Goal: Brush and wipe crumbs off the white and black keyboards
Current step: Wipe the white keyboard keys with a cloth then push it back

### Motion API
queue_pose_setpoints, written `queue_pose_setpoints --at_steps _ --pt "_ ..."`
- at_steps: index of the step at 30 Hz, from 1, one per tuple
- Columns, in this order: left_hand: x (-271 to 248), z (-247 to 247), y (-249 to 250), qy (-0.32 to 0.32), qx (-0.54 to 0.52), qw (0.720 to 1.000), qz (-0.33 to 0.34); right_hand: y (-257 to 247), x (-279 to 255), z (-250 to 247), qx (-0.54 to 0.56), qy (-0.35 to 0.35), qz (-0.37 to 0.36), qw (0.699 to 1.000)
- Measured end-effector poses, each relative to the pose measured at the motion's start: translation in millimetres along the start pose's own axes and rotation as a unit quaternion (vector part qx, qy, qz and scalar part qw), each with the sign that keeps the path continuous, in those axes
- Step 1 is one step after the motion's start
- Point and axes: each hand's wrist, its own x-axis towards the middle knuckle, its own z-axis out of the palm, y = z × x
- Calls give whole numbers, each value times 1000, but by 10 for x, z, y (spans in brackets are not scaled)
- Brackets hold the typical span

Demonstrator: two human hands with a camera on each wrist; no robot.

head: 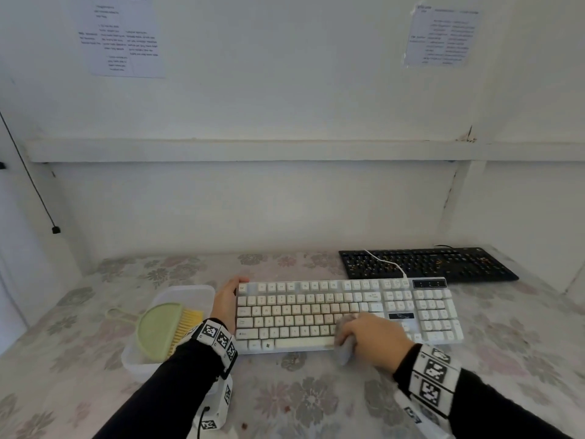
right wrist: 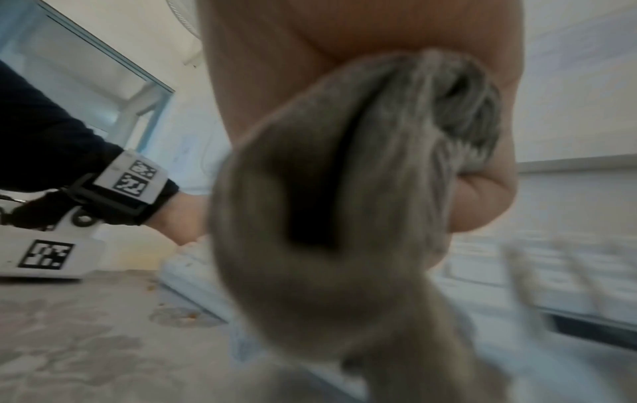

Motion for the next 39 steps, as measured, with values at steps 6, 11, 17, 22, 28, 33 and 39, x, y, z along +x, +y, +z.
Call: queue_pose_setpoints --at_steps 6,11,17,22,28,33,39 --pt "27 7 14 -3 24 1000 -1 326 -75 -139 -26 -33 72 997" --pt "-10 31 123 -22 85 996 -13 268 -26 -111 -38 -39 80 995" --pt "32 81 346 -118 410 903 60 218 0 -122 -27 -45 89 995" --pt "55 69 365 -196 605 766 96 181 11 -120 -24 -45 95 994" --pt "48 44 340 -233 707 653 143 184 24 -84 -20 -33 99 994" --pt "35 47 335 -217 770 578 164 174 27 -53 -26 -25 99 994" --pt "5 19 288 -212 760 580 202 66 57 -96 -20 -22 96 995"
